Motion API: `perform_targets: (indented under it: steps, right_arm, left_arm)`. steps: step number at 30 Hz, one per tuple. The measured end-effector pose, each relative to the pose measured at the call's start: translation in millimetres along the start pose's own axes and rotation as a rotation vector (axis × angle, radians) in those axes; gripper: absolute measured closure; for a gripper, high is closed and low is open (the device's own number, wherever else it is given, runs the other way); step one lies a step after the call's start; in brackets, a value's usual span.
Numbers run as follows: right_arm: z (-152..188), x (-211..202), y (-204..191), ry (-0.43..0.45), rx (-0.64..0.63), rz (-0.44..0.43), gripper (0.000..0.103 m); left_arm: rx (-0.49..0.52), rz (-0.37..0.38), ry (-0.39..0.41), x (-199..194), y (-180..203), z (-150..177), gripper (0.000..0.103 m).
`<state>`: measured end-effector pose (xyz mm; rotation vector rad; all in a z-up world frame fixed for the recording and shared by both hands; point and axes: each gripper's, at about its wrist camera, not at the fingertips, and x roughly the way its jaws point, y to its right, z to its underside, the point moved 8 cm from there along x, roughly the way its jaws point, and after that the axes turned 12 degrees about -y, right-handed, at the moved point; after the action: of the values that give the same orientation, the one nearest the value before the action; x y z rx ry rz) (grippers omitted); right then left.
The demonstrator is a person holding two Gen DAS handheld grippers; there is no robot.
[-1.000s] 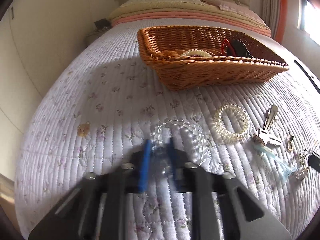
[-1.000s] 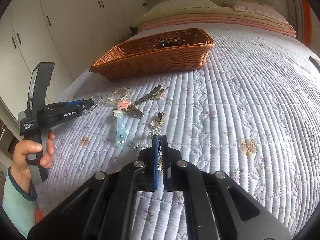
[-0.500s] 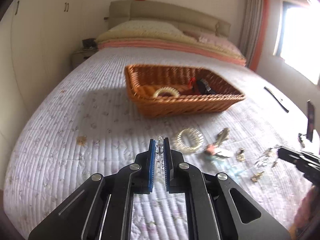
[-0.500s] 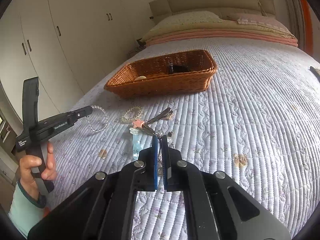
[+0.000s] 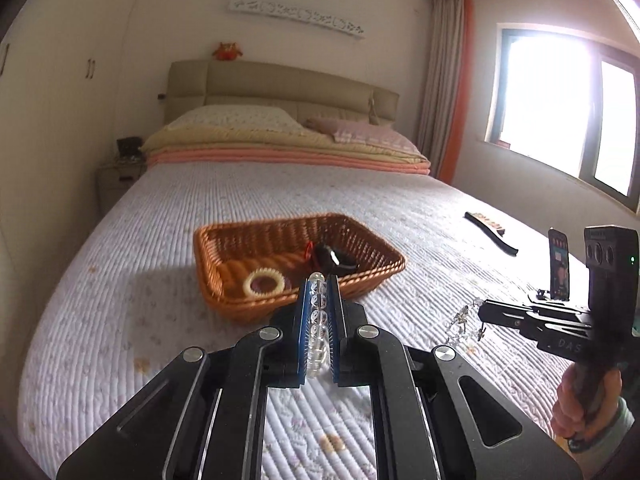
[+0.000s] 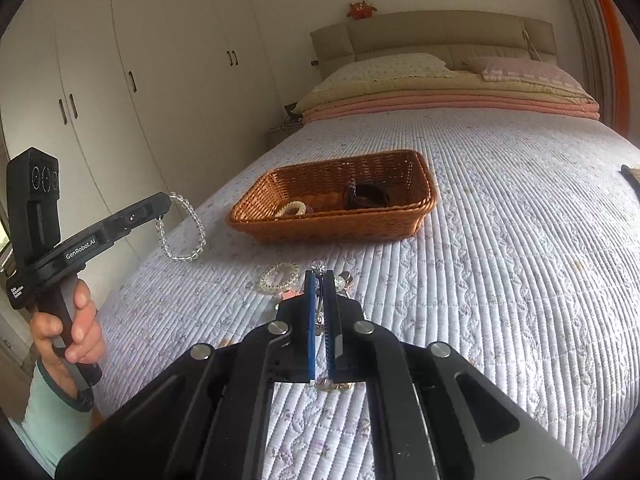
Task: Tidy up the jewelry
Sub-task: 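Place both held items into the basket and open both tools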
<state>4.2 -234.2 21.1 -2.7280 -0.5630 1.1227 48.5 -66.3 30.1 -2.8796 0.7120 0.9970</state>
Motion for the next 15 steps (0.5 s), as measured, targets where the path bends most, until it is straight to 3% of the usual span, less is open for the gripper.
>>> perform_targets:
  steps: [9, 15]
  right_arm:
    - [-69, -1, -3, 0.070, -0.054, 0.005, 0.100]
    - [-119, 39, -6, 0.025, -0.064, -0.061, 0.100]
  left_arm:
    - [0.026, 0.073, 0.042, 17, 4, -54, 0.097]
    - [0.009, 0.068, 0.006, 57, -15, -77, 0.097]
